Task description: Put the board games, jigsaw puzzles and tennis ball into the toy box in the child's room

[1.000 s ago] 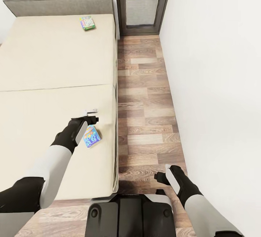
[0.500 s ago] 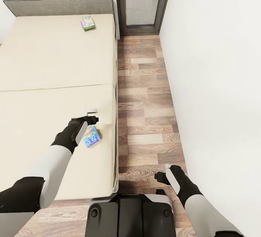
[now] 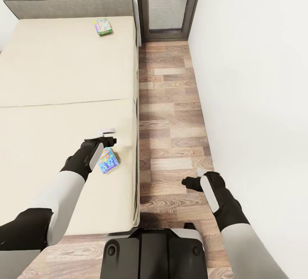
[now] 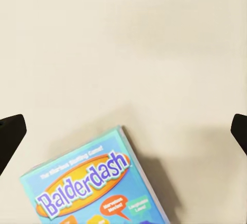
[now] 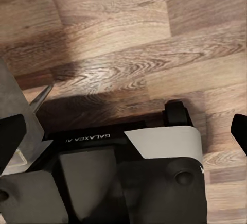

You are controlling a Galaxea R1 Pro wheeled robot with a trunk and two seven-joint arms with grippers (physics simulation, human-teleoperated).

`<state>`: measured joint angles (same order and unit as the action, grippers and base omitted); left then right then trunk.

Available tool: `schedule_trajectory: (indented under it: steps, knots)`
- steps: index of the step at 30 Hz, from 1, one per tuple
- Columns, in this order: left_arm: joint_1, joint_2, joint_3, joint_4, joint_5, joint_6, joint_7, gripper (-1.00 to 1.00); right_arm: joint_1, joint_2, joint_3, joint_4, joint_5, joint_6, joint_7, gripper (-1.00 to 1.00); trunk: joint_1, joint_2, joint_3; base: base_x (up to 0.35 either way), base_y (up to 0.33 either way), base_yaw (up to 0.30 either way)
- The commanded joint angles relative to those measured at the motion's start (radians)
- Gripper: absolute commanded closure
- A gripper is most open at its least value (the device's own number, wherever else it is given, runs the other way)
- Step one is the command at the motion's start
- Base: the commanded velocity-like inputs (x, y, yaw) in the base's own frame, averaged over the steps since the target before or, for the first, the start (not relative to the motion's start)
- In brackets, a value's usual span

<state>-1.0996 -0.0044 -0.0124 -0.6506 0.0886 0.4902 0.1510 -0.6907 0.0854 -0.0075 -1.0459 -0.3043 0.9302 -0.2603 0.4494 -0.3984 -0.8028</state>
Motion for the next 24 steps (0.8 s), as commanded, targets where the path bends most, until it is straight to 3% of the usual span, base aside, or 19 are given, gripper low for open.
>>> schedule_trajectory:
  steps: [1, 24]
  knots:
    - [0.0, 0.0, -0.001, -0.001, 0.009, 0.005, 0.007, -1.0, 0.003, 0.0, -0.001, -0.012, -0.011, 0.009, -0.009, -1.0, 0.001, -0.002, -0.002, 0.0, 0.0, 0.0]
    - [0.0, 0.001, -0.002, -0.003, 0.008, 0.001, 0.007, -1.0, 0.015, 0.001, 0.0, -0.049, -0.012, 0.038, -0.009, -1.0, 0.001, -0.002, -0.037, 0.0, 0.0, 0.0]
